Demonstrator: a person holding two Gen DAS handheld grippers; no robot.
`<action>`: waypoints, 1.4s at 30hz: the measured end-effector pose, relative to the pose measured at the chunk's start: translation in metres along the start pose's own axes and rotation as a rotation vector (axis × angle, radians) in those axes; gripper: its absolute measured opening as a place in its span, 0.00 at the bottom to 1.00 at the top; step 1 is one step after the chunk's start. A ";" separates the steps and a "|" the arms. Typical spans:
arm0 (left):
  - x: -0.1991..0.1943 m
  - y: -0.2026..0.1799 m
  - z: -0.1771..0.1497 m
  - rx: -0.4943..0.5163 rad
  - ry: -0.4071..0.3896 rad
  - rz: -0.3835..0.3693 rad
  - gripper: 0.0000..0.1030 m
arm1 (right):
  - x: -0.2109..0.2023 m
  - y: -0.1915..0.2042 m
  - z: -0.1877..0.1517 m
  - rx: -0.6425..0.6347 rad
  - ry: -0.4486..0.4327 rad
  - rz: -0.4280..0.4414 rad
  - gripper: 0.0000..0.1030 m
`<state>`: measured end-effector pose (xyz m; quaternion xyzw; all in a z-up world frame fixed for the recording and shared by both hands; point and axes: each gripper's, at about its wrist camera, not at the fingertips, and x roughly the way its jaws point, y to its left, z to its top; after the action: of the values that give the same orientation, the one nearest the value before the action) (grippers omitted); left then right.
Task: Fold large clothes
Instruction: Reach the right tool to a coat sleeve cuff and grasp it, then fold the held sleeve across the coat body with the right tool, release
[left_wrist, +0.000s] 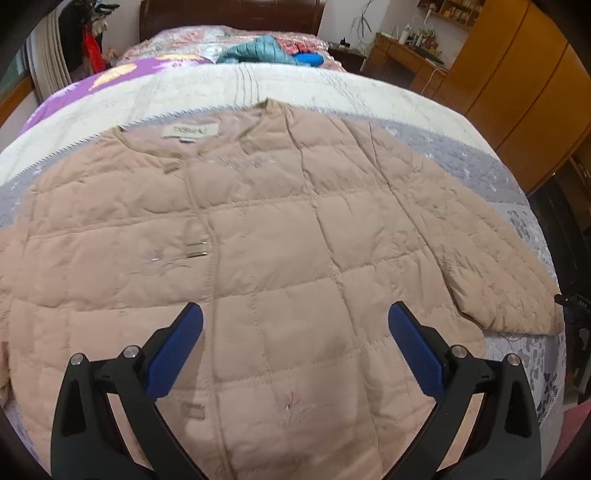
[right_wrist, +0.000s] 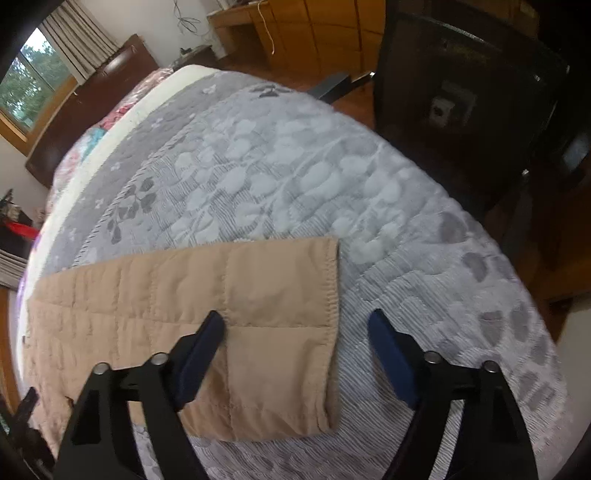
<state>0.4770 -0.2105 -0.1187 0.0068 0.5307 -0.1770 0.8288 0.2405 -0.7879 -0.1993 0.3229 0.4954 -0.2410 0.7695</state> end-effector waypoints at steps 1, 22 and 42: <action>0.004 0.001 0.000 -0.005 0.005 -0.001 0.96 | 0.001 0.000 -0.001 -0.012 -0.012 0.003 0.75; -0.019 0.023 -0.027 0.001 -0.054 0.022 0.60 | -0.055 0.173 -0.035 -0.295 -0.155 0.268 0.09; -0.024 0.061 -0.053 -0.037 -0.029 0.047 0.47 | 0.018 0.370 -0.127 -0.629 0.019 0.337 0.19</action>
<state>0.4396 -0.1353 -0.1312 0.0010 0.5216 -0.1478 0.8403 0.4260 -0.4453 -0.1587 0.1497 0.4923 0.0563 0.8556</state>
